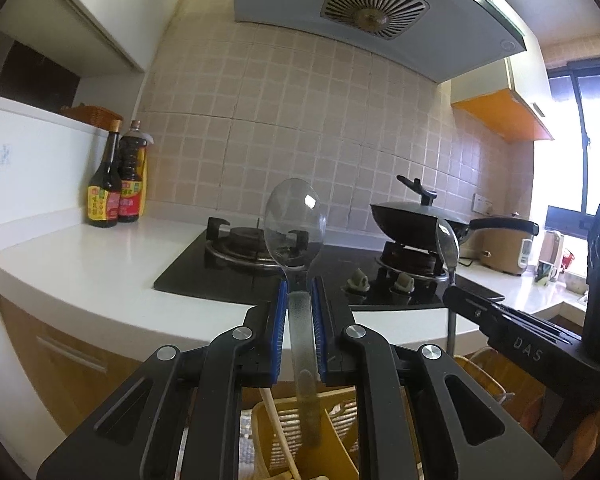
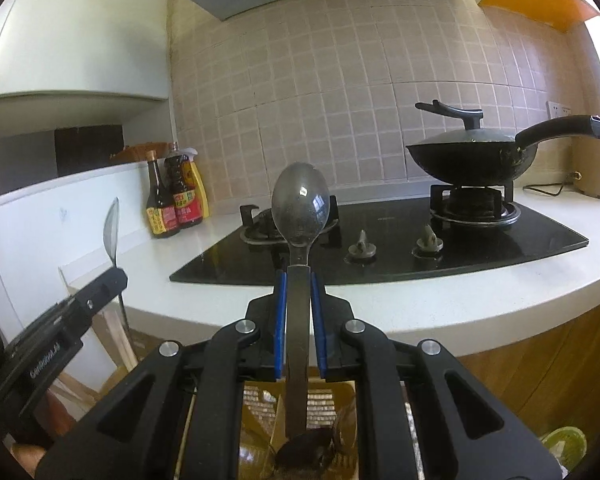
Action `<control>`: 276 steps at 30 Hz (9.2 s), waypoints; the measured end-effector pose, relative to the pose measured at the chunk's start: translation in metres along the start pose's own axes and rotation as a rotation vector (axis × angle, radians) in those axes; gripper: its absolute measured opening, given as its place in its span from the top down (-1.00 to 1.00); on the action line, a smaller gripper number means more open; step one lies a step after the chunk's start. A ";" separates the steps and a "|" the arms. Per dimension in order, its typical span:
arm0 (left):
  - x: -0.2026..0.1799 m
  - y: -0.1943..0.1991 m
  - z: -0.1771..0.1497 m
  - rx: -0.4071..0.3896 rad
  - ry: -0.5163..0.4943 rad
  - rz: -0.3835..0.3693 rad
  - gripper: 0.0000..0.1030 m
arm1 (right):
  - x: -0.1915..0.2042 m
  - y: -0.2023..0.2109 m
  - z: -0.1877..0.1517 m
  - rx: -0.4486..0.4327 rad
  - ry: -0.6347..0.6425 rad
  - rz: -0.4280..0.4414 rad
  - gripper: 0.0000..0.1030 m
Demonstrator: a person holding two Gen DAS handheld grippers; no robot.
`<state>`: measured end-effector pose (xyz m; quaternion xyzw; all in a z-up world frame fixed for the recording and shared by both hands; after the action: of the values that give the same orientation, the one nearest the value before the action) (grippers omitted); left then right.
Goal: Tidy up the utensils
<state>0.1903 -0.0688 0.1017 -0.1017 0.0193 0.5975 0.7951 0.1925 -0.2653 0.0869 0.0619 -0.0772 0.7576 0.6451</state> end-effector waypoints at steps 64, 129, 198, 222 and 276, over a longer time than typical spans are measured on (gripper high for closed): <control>-0.045 0.137 -0.140 1.137 -0.137 -0.266 0.21 | -0.055 0.131 -0.137 1.034 -0.075 -0.220 0.60; -0.009 0.032 0.060 -0.026 0.074 -0.030 0.81 | 0.066 0.044 0.068 -0.039 0.068 0.081 0.91; -0.026 0.224 -0.060 0.009 -0.203 0.270 -0.83 | 0.028 0.204 -0.088 0.112 0.107 -0.133 -0.77; -0.035 0.216 -0.068 0.065 -0.248 0.254 -0.85 | 0.030 0.198 -0.093 0.152 0.122 -0.126 -0.79; -0.045 0.214 -0.074 0.092 -0.256 0.226 -0.85 | 0.022 0.193 -0.095 0.169 0.098 -0.170 -0.79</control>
<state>-0.0201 -0.0686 0.0066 0.0144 -0.0437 0.6898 0.7225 -0.0014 -0.2557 -0.0089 0.0854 0.0242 0.7061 0.7026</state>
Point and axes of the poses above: each gripper's, at about its wrist camera, not at the fingertips, and y roughly against the way its jaws point, x to its left, z to its top, the point moved 1 cm from there along -y, roughly the way its jaws point, and after that the axes turned 15 degrees about -x, right-handed, at the moved point
